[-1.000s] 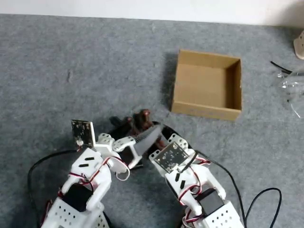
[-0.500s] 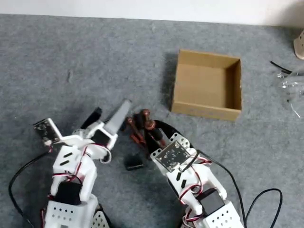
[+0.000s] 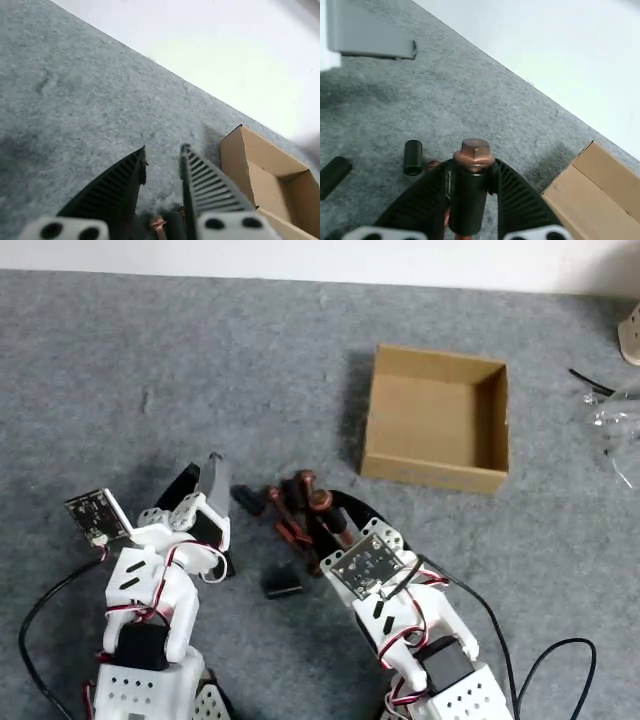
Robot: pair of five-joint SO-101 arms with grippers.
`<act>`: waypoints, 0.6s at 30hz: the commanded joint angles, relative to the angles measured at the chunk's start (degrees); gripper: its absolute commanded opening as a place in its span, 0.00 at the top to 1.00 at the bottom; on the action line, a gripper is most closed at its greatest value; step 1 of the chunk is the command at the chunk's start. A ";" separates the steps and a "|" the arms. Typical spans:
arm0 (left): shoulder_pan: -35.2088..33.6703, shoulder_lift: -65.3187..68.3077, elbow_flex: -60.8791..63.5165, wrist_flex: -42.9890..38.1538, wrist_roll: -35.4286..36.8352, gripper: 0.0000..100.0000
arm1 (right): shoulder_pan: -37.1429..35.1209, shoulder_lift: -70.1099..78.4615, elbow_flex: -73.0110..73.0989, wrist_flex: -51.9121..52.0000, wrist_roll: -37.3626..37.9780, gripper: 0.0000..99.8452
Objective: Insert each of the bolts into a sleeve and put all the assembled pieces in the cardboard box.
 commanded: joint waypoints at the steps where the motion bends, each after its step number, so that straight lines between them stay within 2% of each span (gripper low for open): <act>1: -0.40 -1.01 -0.66 -1.76 -1.05 0.90 | 0.92 -1.19 7.69 -0.48 0.18 1.00; 6: -0.22 -0.92 1.36 -1.67 -1.05 0.92 | 0.92 -1.19 7.69 -0.48 0.18 1.00; 9: -0.22 -0.92 1.36 -1.58 -2.02 1.00 | 1.27 -1.19 7.60 -0.48 0.18 1.00; 14: -0.66 -0.66 1.36 -1.32 -13.63 0.99 | 4.09 -1.19 7.60 -0.48 0.18 1.00; 18: -0.66 -0.57 -0.22 6.15 -30.33 0.99 | 7.60 -1.19 7.60 -0.48 0.18 1.00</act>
